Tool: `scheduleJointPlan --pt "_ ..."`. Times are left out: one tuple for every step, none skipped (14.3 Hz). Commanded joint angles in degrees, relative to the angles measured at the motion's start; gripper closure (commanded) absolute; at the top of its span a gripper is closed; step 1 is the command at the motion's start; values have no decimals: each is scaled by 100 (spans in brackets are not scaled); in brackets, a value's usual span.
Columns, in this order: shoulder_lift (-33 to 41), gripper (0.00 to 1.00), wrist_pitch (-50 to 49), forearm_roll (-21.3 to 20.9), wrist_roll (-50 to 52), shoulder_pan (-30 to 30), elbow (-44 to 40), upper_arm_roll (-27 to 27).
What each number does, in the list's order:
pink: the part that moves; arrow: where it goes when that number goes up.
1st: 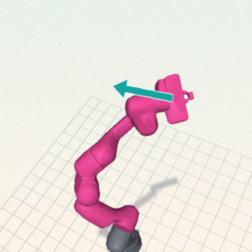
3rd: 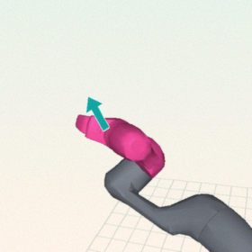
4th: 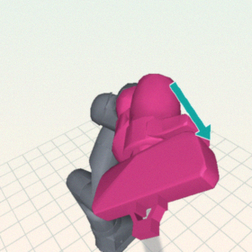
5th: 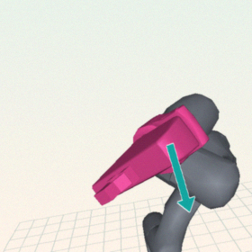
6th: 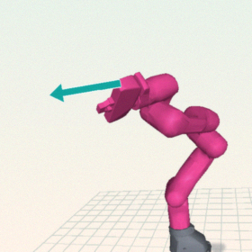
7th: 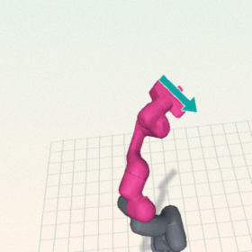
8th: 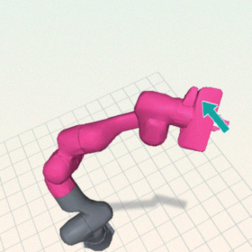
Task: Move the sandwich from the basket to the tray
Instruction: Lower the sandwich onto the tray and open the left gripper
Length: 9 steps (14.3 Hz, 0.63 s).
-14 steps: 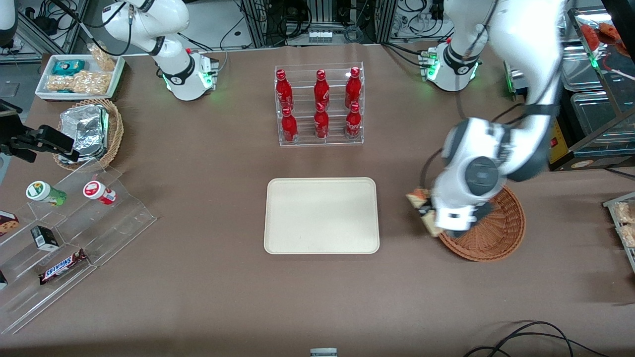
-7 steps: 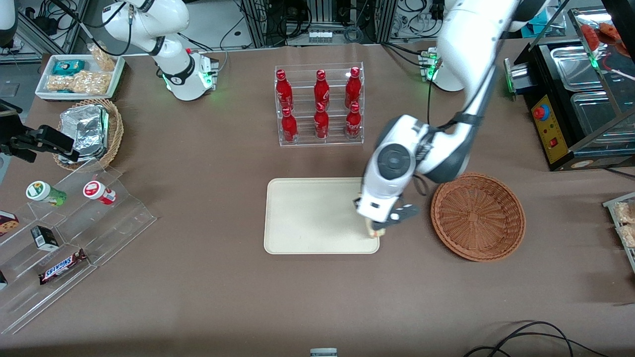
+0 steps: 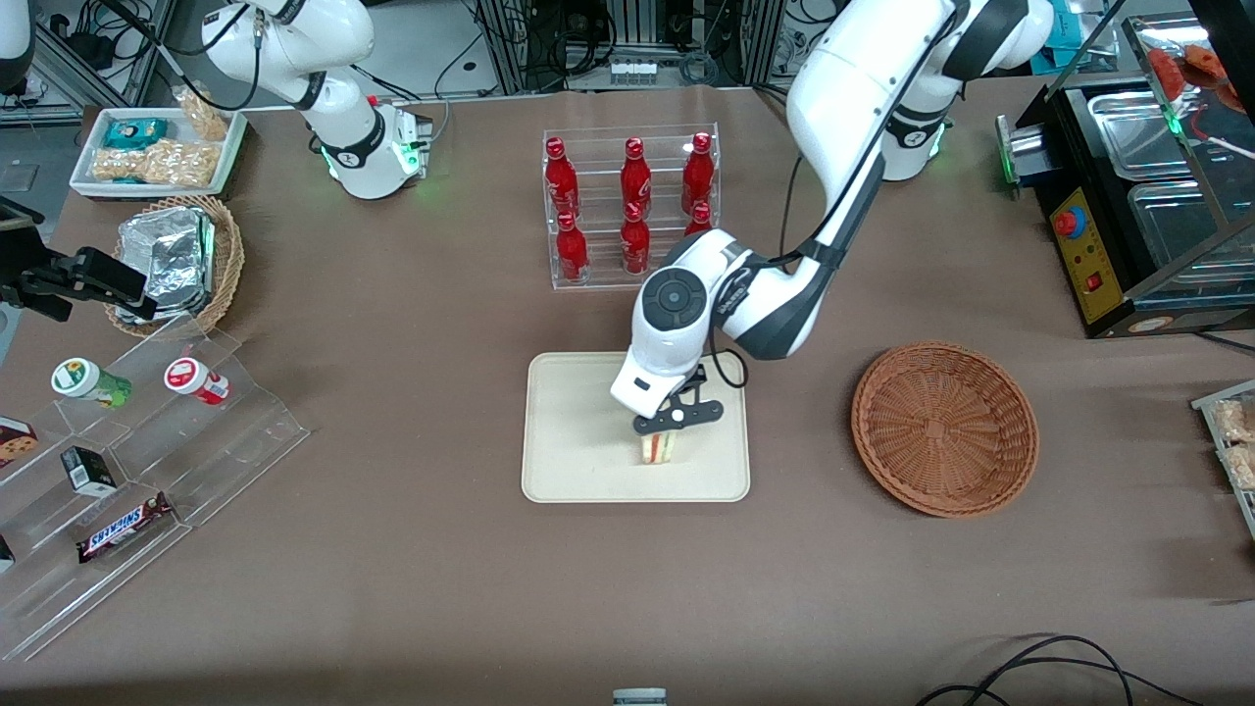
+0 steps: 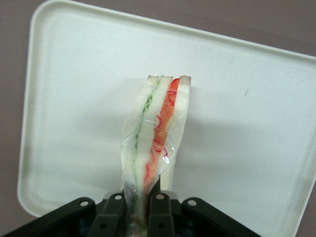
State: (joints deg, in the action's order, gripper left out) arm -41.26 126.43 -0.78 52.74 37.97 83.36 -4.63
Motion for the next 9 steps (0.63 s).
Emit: scheduleJointPlan --pt "-277 91 206 16 -79 79 -320 42" --pt "-313 89 215 16 -114 79 -338 -2" --pt "-322 82 224 25 -97 79 -338 -2" --pt "-313 46 215 25 -45 71 -329 -2" --pt "-261 0 215 34 60 79 -329 -11" --pt "-191 0 189 25 183 88 -329 -3" --pt "-42 0 145 25 210 79 -303 -2" --pt "177 0 -12 25 219 71 -259 -2" --pt "397 0 -283 25 211 36 -241 6"
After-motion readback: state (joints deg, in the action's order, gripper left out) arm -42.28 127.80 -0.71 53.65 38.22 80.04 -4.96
